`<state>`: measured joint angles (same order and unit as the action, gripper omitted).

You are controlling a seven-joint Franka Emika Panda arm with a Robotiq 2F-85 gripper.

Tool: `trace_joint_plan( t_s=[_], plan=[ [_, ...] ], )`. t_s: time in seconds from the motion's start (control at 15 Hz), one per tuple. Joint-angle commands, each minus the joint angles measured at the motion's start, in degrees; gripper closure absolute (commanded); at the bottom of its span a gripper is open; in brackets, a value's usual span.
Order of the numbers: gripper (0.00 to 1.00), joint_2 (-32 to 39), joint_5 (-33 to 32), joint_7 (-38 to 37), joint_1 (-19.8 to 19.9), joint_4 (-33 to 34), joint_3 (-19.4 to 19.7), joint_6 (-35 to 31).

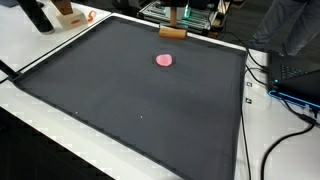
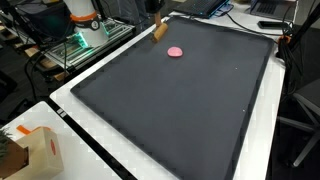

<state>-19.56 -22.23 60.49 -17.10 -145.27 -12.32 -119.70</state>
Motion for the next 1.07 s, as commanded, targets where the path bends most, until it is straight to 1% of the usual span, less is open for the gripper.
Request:
trace_joint_plan(
  t_s=[0.0,0.27,0.53,0.73,1.0],
  plan=[
    [0.77,2.5,-4.5,2.07,-1.32,3.96,-2.53,3.89],
    [0.77,6.33,-11.56,2.62,-1.71,7.85,-5.37,5.61],
    [0.77,9.97,-17.15,2.44,-1.93,11.05,-6.63,6.29],
    [0.77,12.16,-19.88,2.13,-1.95,13.17,-6.75,6.46],
    [0.77,14.1,-21.37,1.55,-1.76,15.31,-6.46,6.5]
  ],
)
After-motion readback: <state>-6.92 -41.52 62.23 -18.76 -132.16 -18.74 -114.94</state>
